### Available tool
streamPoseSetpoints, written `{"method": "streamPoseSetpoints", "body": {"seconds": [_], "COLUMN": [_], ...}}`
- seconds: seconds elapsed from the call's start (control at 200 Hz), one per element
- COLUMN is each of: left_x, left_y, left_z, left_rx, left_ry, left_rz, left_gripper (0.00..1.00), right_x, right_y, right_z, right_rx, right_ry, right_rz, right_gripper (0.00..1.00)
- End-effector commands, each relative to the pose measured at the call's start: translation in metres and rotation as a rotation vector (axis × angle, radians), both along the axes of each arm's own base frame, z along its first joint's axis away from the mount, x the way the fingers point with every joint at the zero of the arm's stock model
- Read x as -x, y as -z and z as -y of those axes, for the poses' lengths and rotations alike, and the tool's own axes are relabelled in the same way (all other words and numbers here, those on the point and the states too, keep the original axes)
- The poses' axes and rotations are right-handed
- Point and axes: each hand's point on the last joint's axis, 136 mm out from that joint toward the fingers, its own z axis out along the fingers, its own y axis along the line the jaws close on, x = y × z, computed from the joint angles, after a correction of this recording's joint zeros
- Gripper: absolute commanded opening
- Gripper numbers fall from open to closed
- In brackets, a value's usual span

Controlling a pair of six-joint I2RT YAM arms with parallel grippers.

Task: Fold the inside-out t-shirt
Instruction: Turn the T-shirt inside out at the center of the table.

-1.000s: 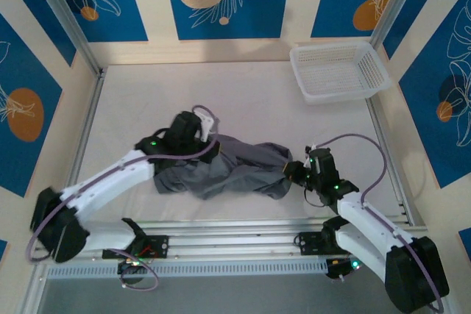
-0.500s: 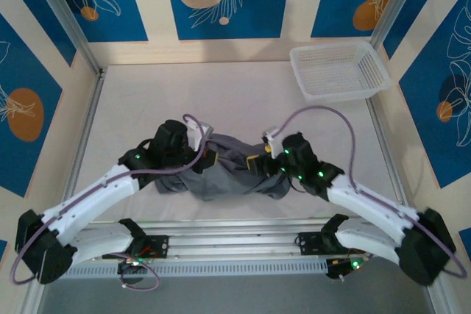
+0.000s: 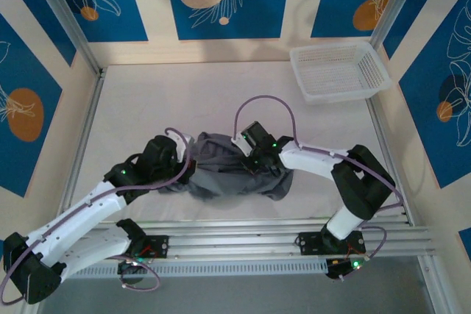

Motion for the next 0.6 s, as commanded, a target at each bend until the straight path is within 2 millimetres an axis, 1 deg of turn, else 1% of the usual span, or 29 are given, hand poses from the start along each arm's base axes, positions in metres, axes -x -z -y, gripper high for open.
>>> {"method": "streamPoseSetpoints", "body": {"seconds": [0.0, 0.005, 0.015, 0.03, 0.035, 0.065, 0.07, 0.075, 0.08, 0.085, 0.135, 0.18, 0.215, 0.275, 0.33, 0.38, 0.44, 0.475, 0.51, 0.595], "left_x": [-0.017, -0.017, -0.018, -0.020, -0.020, -0.024, -0.025, -0.025, -0.026, -0.026, -0.030, -0.032, -0.033, -0.035, -0.035, -0.034, -0.030, -0.026, -0.018, 0.002], "left_y": [0.009, 0.009, 0.011, 0.013, 0.014, 0.019, 0.020, 0.020, 0.021, 0.022, 0.027, 0.027, 0.026, 0.020, 0.012, 0.003, -0.012, -0.022, -0.032, -0.049], "left_z": [-0.035, -0.035, -0.036, -0.036, -0.036, -0.036, -0.036, -0.035, -0.035, -0.035, -0.027, -0.013, -0.003, 0.013, 0.023, 0.027, 0.030, 0.035, 0.045, 0.076], "left_rx": [-0.105, -0.106, -0.106, -0.106, -0.107, -0.105, -0.104, -0.102, -0.101, -0.100, -0.078, -0.038, -0.004, 0.046, 0.061, 0.050, 0.031, 0.033, 0.048, 0.122], "left_ry": [-0.179, -0.181, -0.183, -0.186, -0.186, -0.190, -0.192, -0.190, -0.190, -0.190, -0.166, -0.114, -0.072, -0.009, 0.038, 0.066, 0.095, 0.123, 0.167, 0.287], "left_rz": [0.016, 0.014, 0.013, 0.011, 0.009, 0.003, 0.002, 0.001, 0.000, -0.001, -0.001, 0.005, 0.009, 0.022, 0.042, 0.075, 0.129, 0.170, 0.213, 0.258], "left_gripper": [0.00, 0.00, 0.00, 0.00, 0.00, 0.00, 0.00, 0.00, 0.00, 0.00, 0.00, 0.00, 0.00, 0.08, 0.22, 0.35, 0.44, 0.47, 0.50, 0.50], "right_x": [0.007, 0.009, 0.010, 0.015, 0.015, 0.023, 0.027, 0.027, 0.029, 0.029, 0.041, 0.045, 0.048, 0.051, 0.053, 0.052, 0.049, 0.046, 0.045, 0.041], "right_y": [-0.082, -0.089, -0.092, -0.106, -0.106, -0.126, -0.132, -0.132, -0.139, -0.139, -0.167, -0.179, -0.183, -0.184, -0.180, -0.177, -0.174, -0.172, -0.170, -0.167], "right_z": [-0.022, -0.023, -0.024, -0.025, -0.025, -0.026, -0.027, -0.027, -0.026, -0.026, -0.021, -0.012, -0.008, -0.005, -0.006, -0.006, -0.006, -0.007, -0.007, -0.010], "right_rx": [-0.287, -0.323, -0.339, -0.414, -0.414, -0.535, -0.579, -0.579, -0.622, -0.622, -0.837, -0.945, -0.988, -1.011, -0.997, -0.992, -0.987, -0.982, -0.978, -0.976], "right_ry": [-0.009, -0.012, -0.014, -0.022, -0.022, -0.038, -0.046, -0.046, -0.053, -0.053, -0.077, -0.067, -0.060, -0.038, -0.007, 0.026, 0.074, 0.096, 0.108, 0.127], "right_rz": [0.073, 0.073, 0.072, 0.070, 0.070, 0.062, 0.049, 0.049, 0.049, 0.049, 0.008, -0.033, -0.071, -0.143, -0.206, -0.249, -0.292, -0.306, -0.317, -0.335], "right_gripper": [0.00, 0.00, 0.00, 0.00, 0.00, 0.00, 0.00, 0.00, 0.00, 0.00, 0.00, 0.00, 0.00, 0.00, 0.00, 0.00, 0.00, 0.00, 0.00, 0.00]}}
